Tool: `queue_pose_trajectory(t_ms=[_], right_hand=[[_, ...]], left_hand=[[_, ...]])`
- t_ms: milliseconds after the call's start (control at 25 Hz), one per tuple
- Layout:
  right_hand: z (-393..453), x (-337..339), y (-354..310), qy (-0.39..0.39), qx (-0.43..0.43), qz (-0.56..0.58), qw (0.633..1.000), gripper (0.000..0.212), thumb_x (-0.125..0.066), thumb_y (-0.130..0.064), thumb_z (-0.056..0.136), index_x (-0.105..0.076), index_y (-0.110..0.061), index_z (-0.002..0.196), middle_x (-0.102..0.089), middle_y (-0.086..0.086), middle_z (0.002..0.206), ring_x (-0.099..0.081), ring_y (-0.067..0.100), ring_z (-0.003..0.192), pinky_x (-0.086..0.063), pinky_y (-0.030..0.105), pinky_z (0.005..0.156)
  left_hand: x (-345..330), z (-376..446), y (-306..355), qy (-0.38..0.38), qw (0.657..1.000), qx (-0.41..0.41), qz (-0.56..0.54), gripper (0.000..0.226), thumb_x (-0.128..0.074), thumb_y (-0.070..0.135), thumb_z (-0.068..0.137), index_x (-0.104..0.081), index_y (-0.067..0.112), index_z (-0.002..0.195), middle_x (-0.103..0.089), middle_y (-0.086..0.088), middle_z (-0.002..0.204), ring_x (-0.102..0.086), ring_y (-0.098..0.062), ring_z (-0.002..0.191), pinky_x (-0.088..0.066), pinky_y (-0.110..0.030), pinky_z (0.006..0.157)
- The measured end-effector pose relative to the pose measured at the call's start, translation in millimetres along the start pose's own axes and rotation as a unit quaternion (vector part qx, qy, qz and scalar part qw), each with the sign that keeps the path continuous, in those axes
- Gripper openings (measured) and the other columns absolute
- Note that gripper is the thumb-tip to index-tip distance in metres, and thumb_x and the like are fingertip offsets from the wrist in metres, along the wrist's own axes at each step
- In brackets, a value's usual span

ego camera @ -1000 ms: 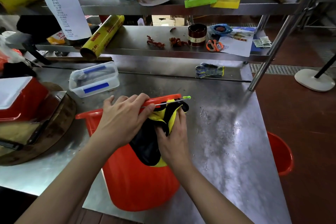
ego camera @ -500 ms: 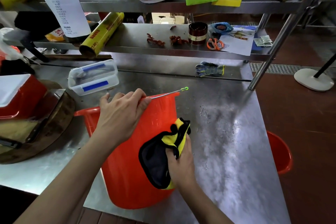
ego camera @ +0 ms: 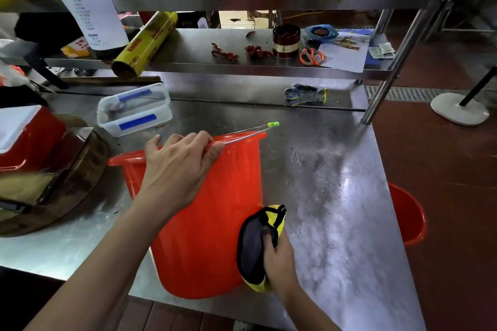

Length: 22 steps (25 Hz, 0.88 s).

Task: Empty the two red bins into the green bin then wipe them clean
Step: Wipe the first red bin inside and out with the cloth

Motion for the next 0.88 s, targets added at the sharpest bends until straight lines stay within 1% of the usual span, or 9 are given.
queue_pose_trajectory(t_ms=[40,120,200,280,400,520,600,680,880], right_hand=[[-1,2,-4,0.003,0.013,-0.004,1.0,0.007,-0.049,-0.03,0.103,-0.055,-0.033,0.102,-0.062,-0.008,0.099,-0.062,0.015,0.097,-0.047,0.026,0.079],[0,9,-12,0.012,0.051,-0.018,0.998,0.013,-0.049,-0.027,0.103,-0.055,-0.04,0.102,-0.063,-0.013,0.1,-0.061,0.008,0.096,-0.048,0.024,0.079],[0,12,-13,0.004,0.071,-0.04,0.997,0.018,-0.048,-0.031,0.102,-0.056,-0.039,0.115,-0.064,-0.015,0.106,-0.062,0.006,0.1,-0.051,0.029,0.085],[-1,18,-13,0.0,0.084,-0.067,0.994,0.028,-0.047,-0.034,0.101,-0.053,-0.039,0.127,-0.063,-0.016,0.112,-0.06,0.006,0.105,-0.05,0.032,0.09],[3,37,-15,0.019,0.093,-0.104,0.99,0.038,-0.044,-0.039,0.1,-0.047,-0.037,0.138,-0.06,-0.012,0.118,-0.058,0.011,0.109,-0.05,0.036,0.093],[10,60,-10,0.047,0.085,-0.12,0.988,0.038,-0.043,-0.044,0.098,-0.048,-0.033,0.134,-0.059,-0.009,0.117,-0.059,0.016,0.107,-0.051,0.041,0.09],[13,75,-5,0.061,0.08,-0.128,0.987,0.035,-0.043,-0.047,0.097,-0.05,-0.031,0.128,-0.059,-0.007,0.112,-0.06,0.019,0.104,-0.052,0.043,0.087],[14,87,-3,0.07,0.086,-0.125,0.986,0.029,-0.046,-0.045,0.098,-0.052,-0.03,0.122,-0.059,-0.006,0.109,-0.061,0.021,0.103,-0.052,0.044,0.086],[18,104,-6,0.08,0.088,-0.12,0.986,0.033,-0.047,-0.04,0.099,-0.052,-0.029,0.13,-0.06,-0.004,0.112,-0.06,0.021,0.103,-0.05,0.04,0.085]], left_hand=[[0,-3,0,-0.003,1.0,0.003,0.002,0.061,-0.007,0.066,0.1,-0.054,0.03,0.113,-0.066,0.008,0.111,-0.061,-0.024,0.111,-0.033,-0.059,0.108],[1,-8,1,-0.008,1.0,0.007,0.008,0.063,-0.007,0.068,0.098,-0.054,0.029,0.114,-0.066,0.006,0.113,-0.061,-0.025,0.113,-0.033,-0.058,0.109],[2,-14,1,-0.014,1.0,0.014,0.013,0.065,-0.008,0.071,0.096,-0.054,0.029,0.118,-0.066,0.005,0.116,-0.061,-0.025,0.115,-0.032,-0.055,0.109],[3,-22,2,-0.016,1.0,0.019,0.015,0.067,-0.011,0.072,0.095,-0.054,0.028,0.121,-0.066,0.003,0.12,-0.061,-0.026,0.115,-0.033,-0.053,0.107],[6,-33,9,-0.004,0.999,0.029,0.022,0.069,-0.016,0.072,0.095,-0.055,0.024,0.124,-0.068,-0.002,0.122,-0.062,-0.031,0.113,-0.036,-0.055,0.102],[5,-46,18,0.007,0.999,0.04,0.029,0.064,-0.023,0.068,0.096,-0.058,0.022,0.123,-0.071,-0.005,0.117,-0.065,-0.032,0.107,-0.039,-0.056,0.099],[5,-57,28,0.011,0.999,0.04,0.025,0.058,-0.028,0.066,0.096,-0.058,0.023,0.121,-0.071,-0.001,0.112,-0.065,-0.03,0.103,-0.039,-0.056,0.099],[5,-70,42,0.025,0.999,0.026,0.027,0.054,-0.031,0.065,0.096,-0.059,0.024,0.118,-0.069,0.002,0.106,-0.065,-0.027,0.098,-0.038,-0.054,0.097],[-2,-99,77,0.067,0.995,-0.011,0.07,0.05,-0.038,0.059,0.095,-0.063,0.021,0.115,-0.067,0.004,0.097,-0.061,-0.025,0.085,-0.037,-0.048,0.086]])
Point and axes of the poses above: each hand's wrist, its own z-axis towards the middle knuckle, its own x-axis out of the back of the hand, y = z × x, the point moved 10 cm from there along z, towards the middle knuckle
